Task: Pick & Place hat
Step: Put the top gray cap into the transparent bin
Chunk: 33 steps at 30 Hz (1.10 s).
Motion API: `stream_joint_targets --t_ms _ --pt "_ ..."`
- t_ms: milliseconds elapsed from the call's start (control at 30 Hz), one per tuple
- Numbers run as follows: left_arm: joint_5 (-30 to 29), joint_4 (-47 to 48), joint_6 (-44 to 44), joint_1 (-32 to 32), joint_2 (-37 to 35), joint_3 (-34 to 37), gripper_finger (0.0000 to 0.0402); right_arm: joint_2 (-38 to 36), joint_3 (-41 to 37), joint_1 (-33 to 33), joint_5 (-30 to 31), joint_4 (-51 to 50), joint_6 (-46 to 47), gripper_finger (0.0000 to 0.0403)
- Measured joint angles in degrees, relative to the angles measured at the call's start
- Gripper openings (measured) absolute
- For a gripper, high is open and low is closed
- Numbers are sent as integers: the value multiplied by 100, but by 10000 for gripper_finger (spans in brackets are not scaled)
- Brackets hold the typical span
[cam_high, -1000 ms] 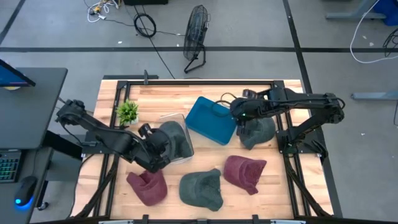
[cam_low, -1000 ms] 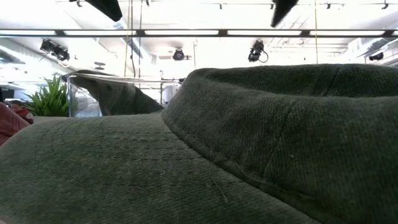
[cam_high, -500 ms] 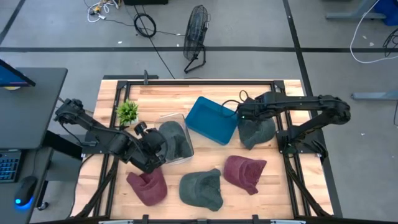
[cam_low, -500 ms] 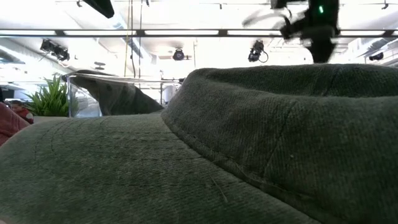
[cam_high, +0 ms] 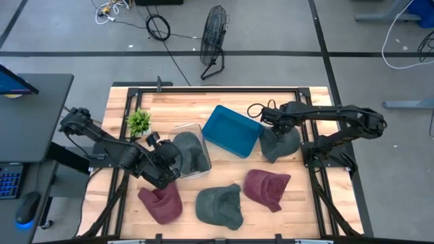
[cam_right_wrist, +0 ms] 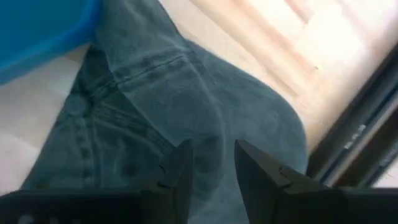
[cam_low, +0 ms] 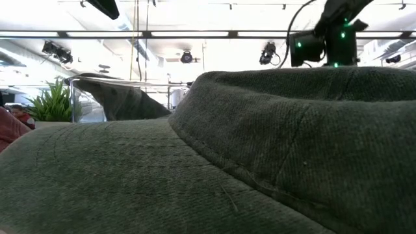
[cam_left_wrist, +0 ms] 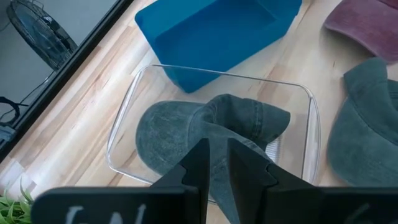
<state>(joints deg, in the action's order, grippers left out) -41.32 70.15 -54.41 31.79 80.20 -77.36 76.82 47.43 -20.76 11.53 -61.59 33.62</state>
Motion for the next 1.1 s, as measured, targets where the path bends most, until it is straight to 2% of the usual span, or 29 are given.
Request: stream_joint_targets --t_ms 333,400,533,633,800,967,1100 --pt "0 -7 -4 0 0 0 57 0 -656 -256 174 741 -241 112" --pt "0 -8 -4 -4 0 0 57 0 -690 -255 146 788 -384 91" --pt "0 -7 -7 -12 0 0 57 0 -692 -255 184 767 -716 17" --pt "0 -9 -48 -11 0 0 57 0 -654 -233 249 580 -1055 13" --pt "2 -7 -20 -11 0 0 57 -66 -54 39 851 -792 -1324 5" --pt "2 -22 -44 -11 0 0 57 -324 988 439 1407 -2114 -1417 3" --pt "2 -78 -44 -11 0 0 57 -542 1839 775 1905 -2676 -1686 2"
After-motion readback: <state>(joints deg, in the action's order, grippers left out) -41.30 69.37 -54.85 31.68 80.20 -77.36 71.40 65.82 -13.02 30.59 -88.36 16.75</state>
